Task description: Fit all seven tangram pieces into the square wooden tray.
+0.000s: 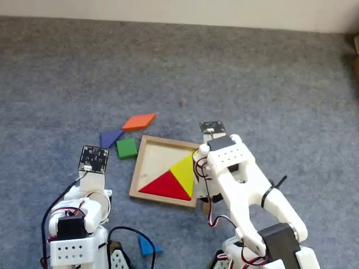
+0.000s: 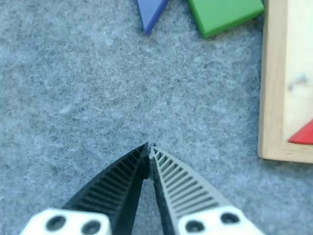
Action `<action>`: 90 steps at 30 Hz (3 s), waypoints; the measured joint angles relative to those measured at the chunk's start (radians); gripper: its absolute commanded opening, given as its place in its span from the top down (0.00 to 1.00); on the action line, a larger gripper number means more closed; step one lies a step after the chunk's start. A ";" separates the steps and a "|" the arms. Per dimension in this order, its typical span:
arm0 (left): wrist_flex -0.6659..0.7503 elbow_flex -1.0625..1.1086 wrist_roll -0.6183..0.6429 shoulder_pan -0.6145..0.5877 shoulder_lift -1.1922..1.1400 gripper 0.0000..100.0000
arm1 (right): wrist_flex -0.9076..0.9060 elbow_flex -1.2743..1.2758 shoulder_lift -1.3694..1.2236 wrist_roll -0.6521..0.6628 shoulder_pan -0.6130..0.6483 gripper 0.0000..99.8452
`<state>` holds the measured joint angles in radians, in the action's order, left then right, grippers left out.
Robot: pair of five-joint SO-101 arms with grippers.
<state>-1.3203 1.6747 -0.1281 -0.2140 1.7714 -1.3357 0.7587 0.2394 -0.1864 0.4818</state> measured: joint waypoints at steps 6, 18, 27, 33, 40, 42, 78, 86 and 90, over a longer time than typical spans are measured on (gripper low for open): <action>0.000 0.000 0.000 0.000 0.000 0.99 | -0.008 -0.002 -0.002 0.000 0.000 0.99; 0.000 0.000 0.000 0.000 0.000 0.99 | -0.109 -0.144 -0.002 0.002 0.000 0.99; 0.000 0.000 0.000 0.000 0.000 0.99 | -0.124 -0.275 -0.002 0.002 0.000 0.99; 0.000 0.000 0.000 0.000 0.000 0.99 | -0.127 -0.367 -0.014 0.002 0.106 0.99; 0.000 0.000 0.000 0.000 0.000 0.99 | -0.005 -0.404 -0.029 -0.127 0.238 1.00; 0.000 0.000 0.000 0.000 0.000 0.99 | 0.054 -0.404 -0.029 -0.161 0.269 1.00; 0.000 0.000 0.000 0.000 0.000 0.99 | 0.540 -0.405 -0.420 -0.261 0.298 1.00; 0.000 0.000 0.000 0.000 0.000 0.99 | 0.453 -0.405 -0.448 -0.241 0.305 1.00; 0.000 0.000 0.000 0.000 0.000 0.99 | 0.393 -0.408 -0.443 -0.153 0.345 1.00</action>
<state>-1.3203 1.6747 -0.1281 -0.2140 1.7714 -0.9429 0.3506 -0.2041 -0.3399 0.8270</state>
